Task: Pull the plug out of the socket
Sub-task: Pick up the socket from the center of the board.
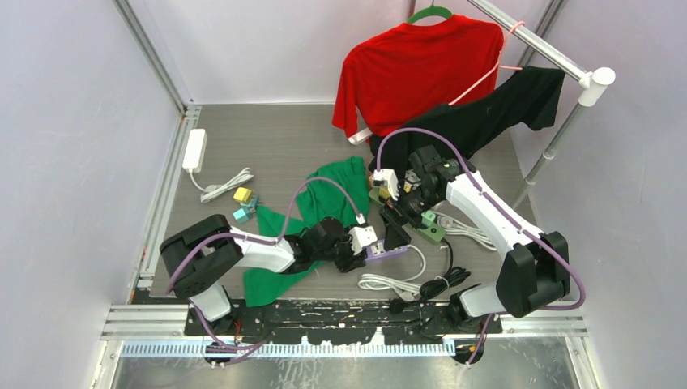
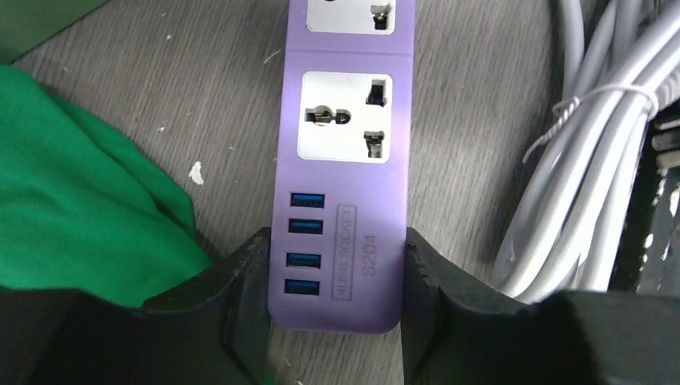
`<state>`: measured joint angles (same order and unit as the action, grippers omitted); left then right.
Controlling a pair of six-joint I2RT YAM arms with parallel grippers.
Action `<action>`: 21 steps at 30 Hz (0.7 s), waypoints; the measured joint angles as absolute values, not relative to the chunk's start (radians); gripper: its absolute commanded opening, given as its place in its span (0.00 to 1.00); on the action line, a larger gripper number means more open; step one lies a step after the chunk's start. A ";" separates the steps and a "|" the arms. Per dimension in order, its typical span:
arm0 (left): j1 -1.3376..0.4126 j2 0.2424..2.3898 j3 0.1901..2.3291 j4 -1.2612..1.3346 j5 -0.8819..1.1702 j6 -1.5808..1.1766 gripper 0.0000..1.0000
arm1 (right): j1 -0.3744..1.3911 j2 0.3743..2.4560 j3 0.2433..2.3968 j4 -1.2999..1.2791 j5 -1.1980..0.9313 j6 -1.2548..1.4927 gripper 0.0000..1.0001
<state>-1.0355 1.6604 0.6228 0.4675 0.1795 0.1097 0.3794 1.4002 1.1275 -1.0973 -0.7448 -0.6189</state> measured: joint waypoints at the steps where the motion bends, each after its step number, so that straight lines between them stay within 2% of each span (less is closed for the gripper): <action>1: -1.034 1.660 0.627 0.459 0.182 0.108 0.00 | 0.379 1.400 1.127 -1.097 -0.744 -0.619 0.99; 7: -1.034 1.618 0.627 0.414 0.179 0.103 0.00 | 0.379 1.398 1.127 -1.097 -0.736 -0.619 0.99; 21: -1.034 1.163 0.450 0.293 0.042 -0.061 0.00 | 0.316 1.312 1.127 -1.086 -0.737 -0.607 0.99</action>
<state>-1.0336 1.1629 0.4500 0.2932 0.0422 -0.0612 0.3164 1.3125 1.1275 -1.0859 -0.7372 -0.6075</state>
